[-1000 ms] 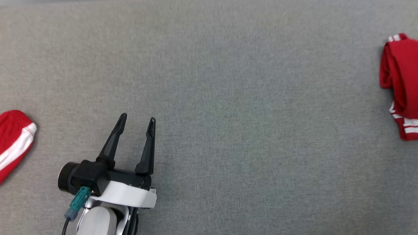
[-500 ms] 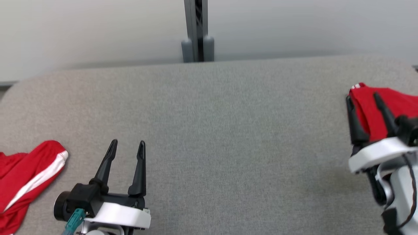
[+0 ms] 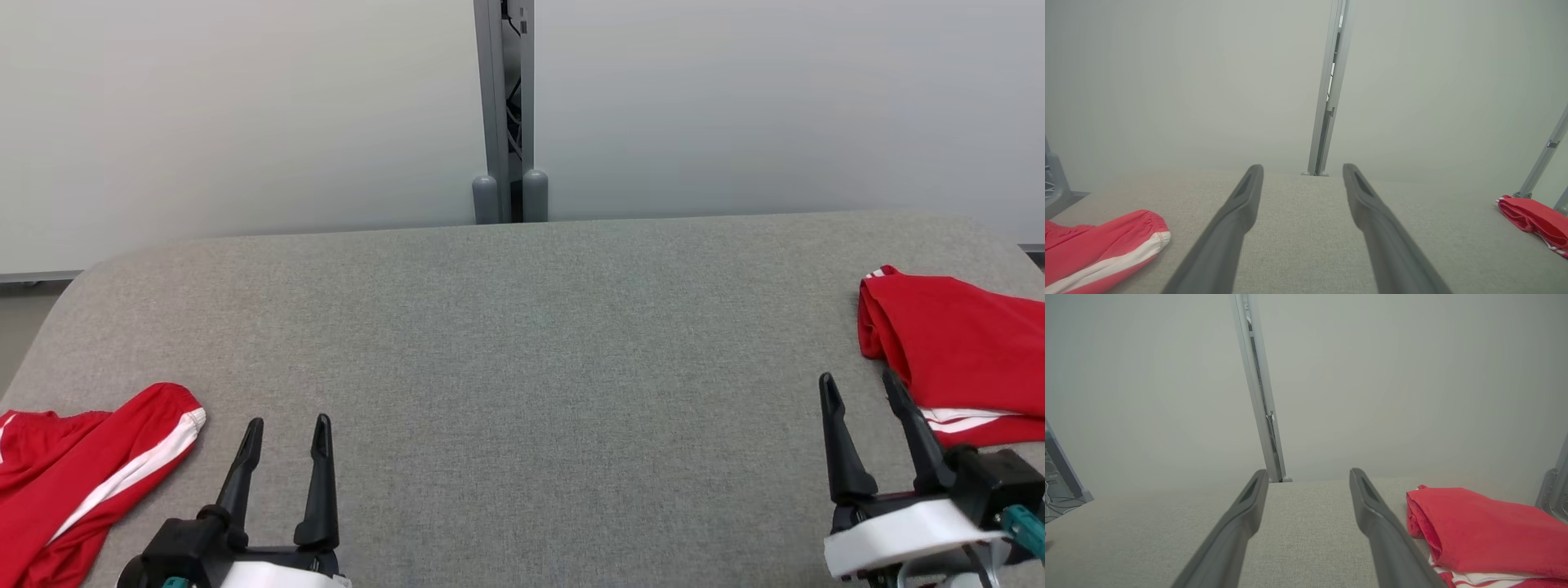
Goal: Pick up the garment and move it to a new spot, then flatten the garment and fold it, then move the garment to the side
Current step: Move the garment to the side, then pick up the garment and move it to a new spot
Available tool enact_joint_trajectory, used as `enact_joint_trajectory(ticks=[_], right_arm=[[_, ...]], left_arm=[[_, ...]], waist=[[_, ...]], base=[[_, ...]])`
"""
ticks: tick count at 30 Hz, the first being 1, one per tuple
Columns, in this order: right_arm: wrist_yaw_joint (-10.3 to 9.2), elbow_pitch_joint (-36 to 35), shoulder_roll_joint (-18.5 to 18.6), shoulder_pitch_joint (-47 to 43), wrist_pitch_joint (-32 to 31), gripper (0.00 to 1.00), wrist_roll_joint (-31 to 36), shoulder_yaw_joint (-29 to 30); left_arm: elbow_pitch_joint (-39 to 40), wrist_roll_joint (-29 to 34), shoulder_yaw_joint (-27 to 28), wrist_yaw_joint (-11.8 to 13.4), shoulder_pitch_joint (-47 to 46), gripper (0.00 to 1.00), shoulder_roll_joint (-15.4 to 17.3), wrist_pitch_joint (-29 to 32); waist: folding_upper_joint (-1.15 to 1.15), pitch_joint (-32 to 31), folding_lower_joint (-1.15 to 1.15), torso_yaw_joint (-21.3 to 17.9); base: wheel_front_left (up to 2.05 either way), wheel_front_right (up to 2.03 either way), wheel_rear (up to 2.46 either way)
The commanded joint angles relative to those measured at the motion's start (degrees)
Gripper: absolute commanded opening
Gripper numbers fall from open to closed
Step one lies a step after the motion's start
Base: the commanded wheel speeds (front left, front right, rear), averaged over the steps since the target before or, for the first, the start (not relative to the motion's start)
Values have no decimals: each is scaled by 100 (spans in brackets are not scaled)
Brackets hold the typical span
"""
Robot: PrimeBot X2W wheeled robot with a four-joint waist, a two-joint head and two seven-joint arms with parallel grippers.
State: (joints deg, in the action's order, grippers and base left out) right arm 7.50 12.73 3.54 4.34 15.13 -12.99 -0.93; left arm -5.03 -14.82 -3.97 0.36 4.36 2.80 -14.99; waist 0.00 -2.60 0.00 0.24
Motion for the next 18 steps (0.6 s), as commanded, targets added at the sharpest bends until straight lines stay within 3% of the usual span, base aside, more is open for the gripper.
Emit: enact_joint_trajectory(ticks=[1, 18], right_arm=[[-2, -47, -11, -127, -4, 100, 126, 16], [-2, -142, -48, -490, -3, 100, 334, 137]], left_arm=[[-23, -29, -13, 15, 58, 100, 25, -25], [-182, -98, -147, 66, 187, 100, 25, -25]], waist=[[0, -36, 0, 21], [0, -124, 0, 14]], base=[[0, 0, 0], [0, 0, 0]])
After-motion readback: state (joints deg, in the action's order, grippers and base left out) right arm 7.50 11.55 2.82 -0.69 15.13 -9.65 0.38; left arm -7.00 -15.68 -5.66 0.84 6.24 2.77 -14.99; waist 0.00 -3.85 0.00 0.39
